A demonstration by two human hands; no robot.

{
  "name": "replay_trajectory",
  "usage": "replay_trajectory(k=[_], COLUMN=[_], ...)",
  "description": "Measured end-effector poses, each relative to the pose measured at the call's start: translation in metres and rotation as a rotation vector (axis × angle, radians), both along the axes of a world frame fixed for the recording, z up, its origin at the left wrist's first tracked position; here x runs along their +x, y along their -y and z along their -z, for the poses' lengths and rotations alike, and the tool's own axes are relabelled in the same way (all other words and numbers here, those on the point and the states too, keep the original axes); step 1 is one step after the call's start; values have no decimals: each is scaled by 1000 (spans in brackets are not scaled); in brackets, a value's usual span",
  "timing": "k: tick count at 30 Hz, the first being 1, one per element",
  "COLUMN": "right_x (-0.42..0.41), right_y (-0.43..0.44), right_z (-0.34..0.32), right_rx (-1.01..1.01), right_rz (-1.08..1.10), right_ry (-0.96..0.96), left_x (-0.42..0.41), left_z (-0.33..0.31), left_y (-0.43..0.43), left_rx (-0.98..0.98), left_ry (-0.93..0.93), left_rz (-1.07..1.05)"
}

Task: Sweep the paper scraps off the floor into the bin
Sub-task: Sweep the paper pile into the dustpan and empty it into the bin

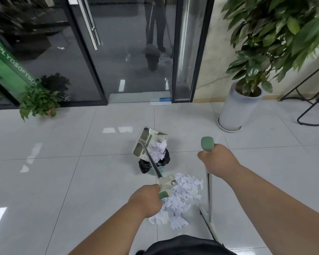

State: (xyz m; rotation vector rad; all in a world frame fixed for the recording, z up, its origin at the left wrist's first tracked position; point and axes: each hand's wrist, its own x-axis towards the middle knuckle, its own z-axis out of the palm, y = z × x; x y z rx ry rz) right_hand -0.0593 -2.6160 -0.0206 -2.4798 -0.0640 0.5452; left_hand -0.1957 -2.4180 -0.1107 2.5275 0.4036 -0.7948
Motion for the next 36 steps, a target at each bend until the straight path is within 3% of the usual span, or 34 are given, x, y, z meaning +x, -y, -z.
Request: replay_trajectory(k=[6, 18, 29, 36], right_x=[-1, -7, -15, -25], right_y=[2, -3, 6, 23], right_z=[1, 3, 11, 27], right_rx=[-1, -50, 8, -21], right_rz=[-24, -59, -127, -138], right_ry=[0, -5, -18, -26], left_x=[-11, -41, -55, -85], left_z=[-4, -27, -51, -59], left_y=[10, 16, 22, 29], left_rx=[248, 386, 394, 283], left_ry=[45, 67, 125, 220], left_rz=[88, 91, -111, -464])
